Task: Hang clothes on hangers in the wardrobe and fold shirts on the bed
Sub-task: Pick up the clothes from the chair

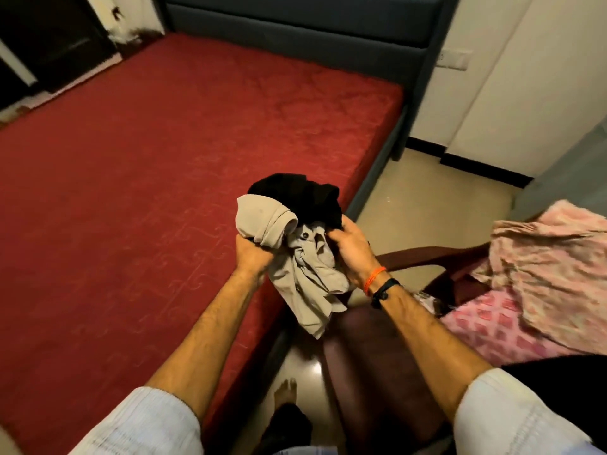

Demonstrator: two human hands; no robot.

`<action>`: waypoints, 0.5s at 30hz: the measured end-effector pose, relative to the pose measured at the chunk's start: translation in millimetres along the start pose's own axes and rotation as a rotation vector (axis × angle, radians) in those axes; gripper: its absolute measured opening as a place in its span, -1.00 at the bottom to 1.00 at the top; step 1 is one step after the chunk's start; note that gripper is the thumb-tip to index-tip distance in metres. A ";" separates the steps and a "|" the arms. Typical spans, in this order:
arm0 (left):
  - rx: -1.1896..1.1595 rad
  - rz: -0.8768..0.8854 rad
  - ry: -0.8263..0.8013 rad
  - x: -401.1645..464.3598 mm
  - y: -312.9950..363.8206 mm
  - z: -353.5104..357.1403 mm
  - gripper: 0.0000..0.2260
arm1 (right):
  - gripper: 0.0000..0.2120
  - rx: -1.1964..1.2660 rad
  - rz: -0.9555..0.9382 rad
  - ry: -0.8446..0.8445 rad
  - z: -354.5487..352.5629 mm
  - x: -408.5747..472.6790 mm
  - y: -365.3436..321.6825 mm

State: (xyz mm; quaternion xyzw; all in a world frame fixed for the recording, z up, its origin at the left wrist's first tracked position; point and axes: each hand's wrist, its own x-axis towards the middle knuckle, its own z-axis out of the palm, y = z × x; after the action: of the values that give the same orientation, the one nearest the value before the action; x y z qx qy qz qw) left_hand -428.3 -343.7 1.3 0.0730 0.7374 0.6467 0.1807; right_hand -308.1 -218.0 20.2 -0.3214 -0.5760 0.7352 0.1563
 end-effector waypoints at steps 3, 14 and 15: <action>-0.117 -0.037 0.109 42.7 6.7 -60.4 -0.55 | -0.57 -0.044 -0.006 -0.047 74.3 31.2 -6.5; 0.099 -0.133 0.278 138.5 -3.3 -187.4 -0.58 | -0.77 -0.406 -0.023 -0.253 217.0 112.0 0.7; 0.134 -0.255 0.267 141.7 -14.8 -194.6 -0.54 | -0.69 -0.534 0.019 -0.305 218.6 116.0 8.5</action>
State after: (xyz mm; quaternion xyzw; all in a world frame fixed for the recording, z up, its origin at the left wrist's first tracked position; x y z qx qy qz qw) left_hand -627.6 -478.0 -18.5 -0.0957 0.7996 0.5719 0.1563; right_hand -535.9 -314.0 6.6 -0.2425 -0.7626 0.5990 -0.0287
